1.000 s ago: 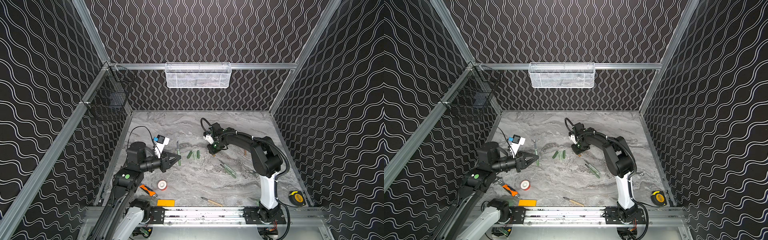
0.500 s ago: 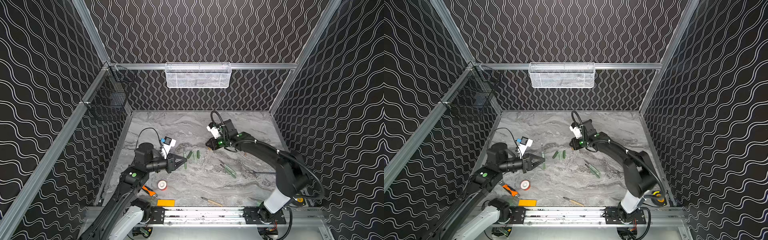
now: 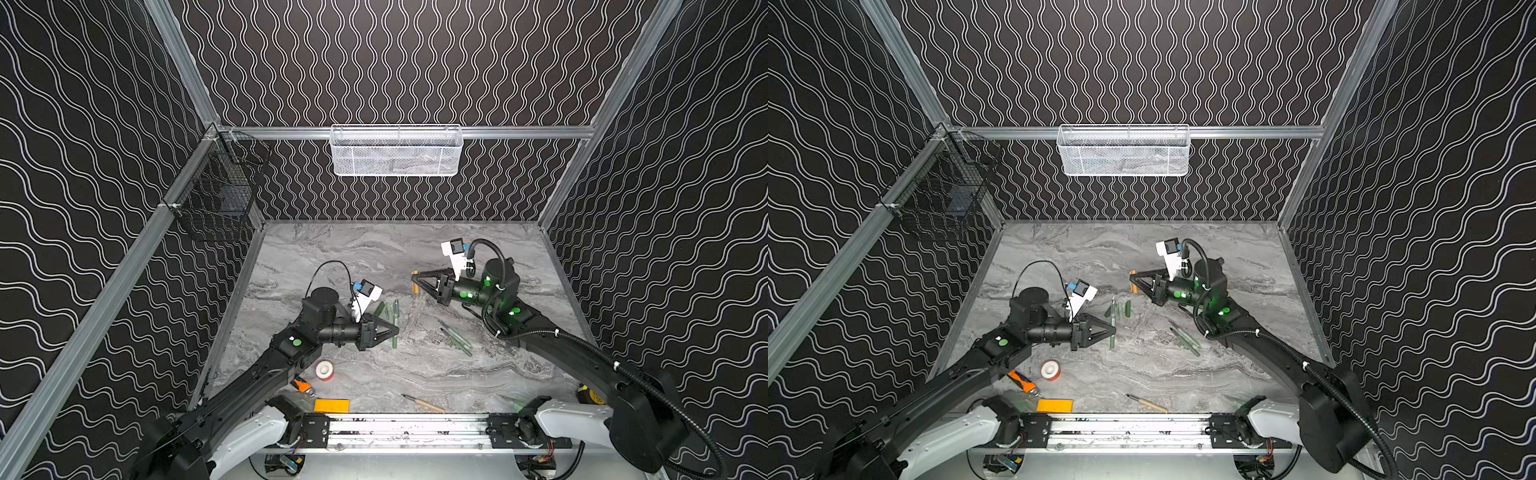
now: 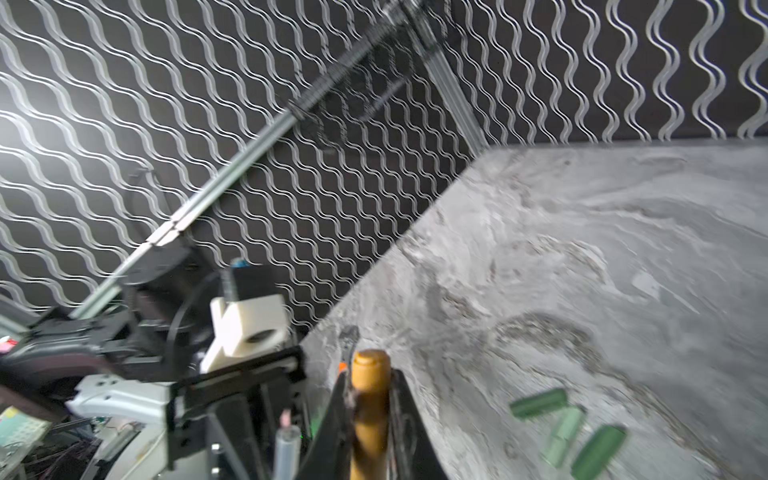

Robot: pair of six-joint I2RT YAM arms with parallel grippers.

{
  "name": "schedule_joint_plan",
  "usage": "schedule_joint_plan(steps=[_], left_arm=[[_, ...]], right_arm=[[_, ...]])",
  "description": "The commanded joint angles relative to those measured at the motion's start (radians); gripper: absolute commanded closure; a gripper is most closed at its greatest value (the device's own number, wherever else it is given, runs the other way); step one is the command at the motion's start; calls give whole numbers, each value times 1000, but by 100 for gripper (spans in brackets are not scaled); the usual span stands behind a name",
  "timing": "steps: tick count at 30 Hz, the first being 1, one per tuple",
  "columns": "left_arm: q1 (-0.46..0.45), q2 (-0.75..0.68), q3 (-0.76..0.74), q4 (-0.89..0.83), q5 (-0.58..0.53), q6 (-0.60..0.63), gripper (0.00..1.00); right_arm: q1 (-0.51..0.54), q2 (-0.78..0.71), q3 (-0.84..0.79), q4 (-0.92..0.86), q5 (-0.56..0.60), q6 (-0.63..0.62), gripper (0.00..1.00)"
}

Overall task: Insert the pens into the pen caps
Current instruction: 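Lift the tan cap with the right gripper above the pen tip in the left gripper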

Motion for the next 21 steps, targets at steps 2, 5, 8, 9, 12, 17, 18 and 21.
schedule_joint_plan(steps=[2,5,8,9,12,17,18,21], left_arm=[[-23,39,11,117,52,-16,99],[-45,51,20,115,63,-5,99],[-64,57,30,85,50,18,99],[-68,56,29,79,41,21,100],[-71,49,24,75,33,26,100],[-71,37,33,54,16,41,100],[-72,35,33,49,11,43,100],[-71,32,32,51,6,44,100]], right_arm=[[29,-27,-34,186,-22,71,86],[49,-25,-39,203,-17,63,86],[60,-13,-40,229,-21,70,86],[62,-10,-39,237,-23,74,86],[72,0,-34,251,-28,80,86],[85,-2,-33,240,-26,71,86],[85,-3,-32,239,-26,70,86],[89,-6,-32,223,-25,63,86]])
